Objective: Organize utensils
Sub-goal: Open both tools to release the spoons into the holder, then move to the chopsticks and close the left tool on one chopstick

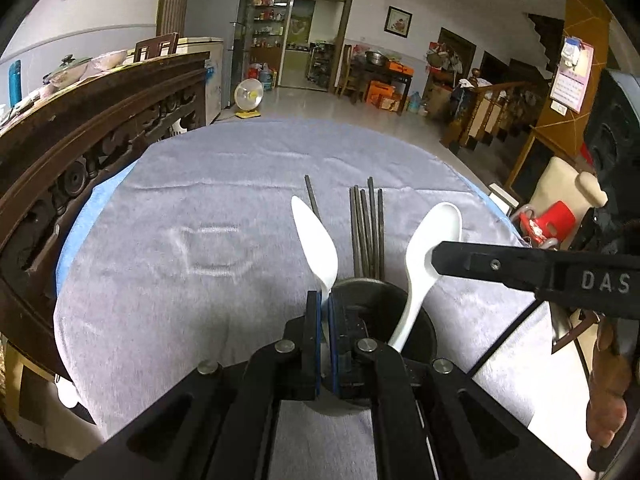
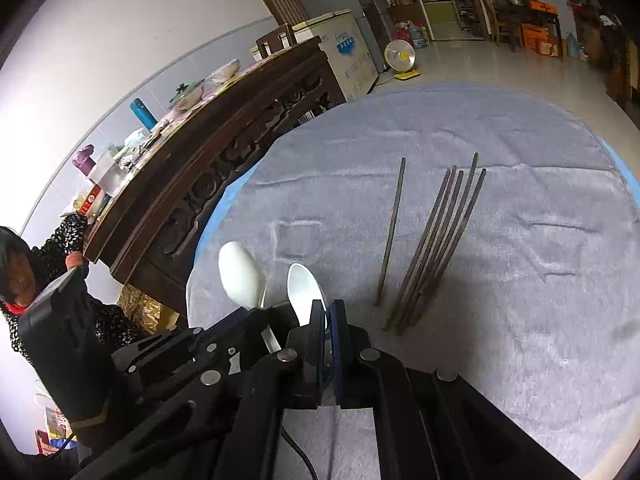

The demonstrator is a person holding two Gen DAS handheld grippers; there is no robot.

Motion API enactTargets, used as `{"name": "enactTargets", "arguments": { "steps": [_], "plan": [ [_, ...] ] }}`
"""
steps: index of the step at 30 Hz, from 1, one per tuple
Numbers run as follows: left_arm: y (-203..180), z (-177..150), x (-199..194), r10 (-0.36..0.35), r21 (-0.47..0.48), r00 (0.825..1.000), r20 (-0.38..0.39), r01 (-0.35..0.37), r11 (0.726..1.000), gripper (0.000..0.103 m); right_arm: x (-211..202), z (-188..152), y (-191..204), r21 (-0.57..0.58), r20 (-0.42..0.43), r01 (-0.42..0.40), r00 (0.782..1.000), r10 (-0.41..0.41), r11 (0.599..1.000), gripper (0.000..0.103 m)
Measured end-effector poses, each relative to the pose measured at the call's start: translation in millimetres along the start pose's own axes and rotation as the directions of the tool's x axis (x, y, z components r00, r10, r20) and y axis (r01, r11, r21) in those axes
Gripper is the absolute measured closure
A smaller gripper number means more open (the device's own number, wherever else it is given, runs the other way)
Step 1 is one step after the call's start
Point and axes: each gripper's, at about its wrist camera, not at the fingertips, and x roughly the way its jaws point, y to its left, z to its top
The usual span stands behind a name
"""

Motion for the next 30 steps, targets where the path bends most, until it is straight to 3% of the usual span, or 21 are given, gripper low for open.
{"name": "enactTargets", "arguments": {
  "steps": [6,8,10,13,14,20,25,30],
  "plan": [
    [-2,-4,-7,-0.003,0.008,1.000,-0.013,0.003,1.000,0.096,4,-6,-1,0.003,-0.029,-0.004,1.000,0.004,1.000,0.095],
    [0,-4,-11,-0.006,0.004,1.000,-0.016,0.006,1.000,0.081,5,-8,0,-0.002,-0.045,-0.008,0.999,0.008,1.000,0.095],
    [3,-3,-16,-0.008,-0.010,1.000,-0.005,0.008,1.000,0.061,4,-8,-1,0.001,-0.042,-0.008,0.999,0.008,1.000,0.088],
    [12,2,-30,0.000,-0.039,1.000,0.024,0.001,0.999,0.049,-1,-8,-7,0.028,-0.036,-0.021,0.999,0.022,0.999,0.051],
    [14,3,-33,0.002,-0.047,1.000,0.031,-0.001,0.999,0.047,-4,-8,-9,0.036,-0.031,-0.031,0.999,0.033,0.999,0.048],
    [53,23,-35,0.032,-0.161,0.999,0.040,-0.025,0.987,0.045,-24,-3,-31,0.114,0.007,-0.075,0.997,0.075,0.991,0.047],
    [88,42,-2,0.037,-0.239,0.996,-0.084,-0.056,0.969,0.044,-18,-1,-76,0.236,-0.026,-0.034,0.999,0.041,0.971,0.047],
    [114,45,44,0.053,-0.287,0.969,-0.242,-0.124,0.950,0.044,6,-6,-129,0.364,-0.109,0.002,0.993,0.041,0.931,0.047]
  ]
}}
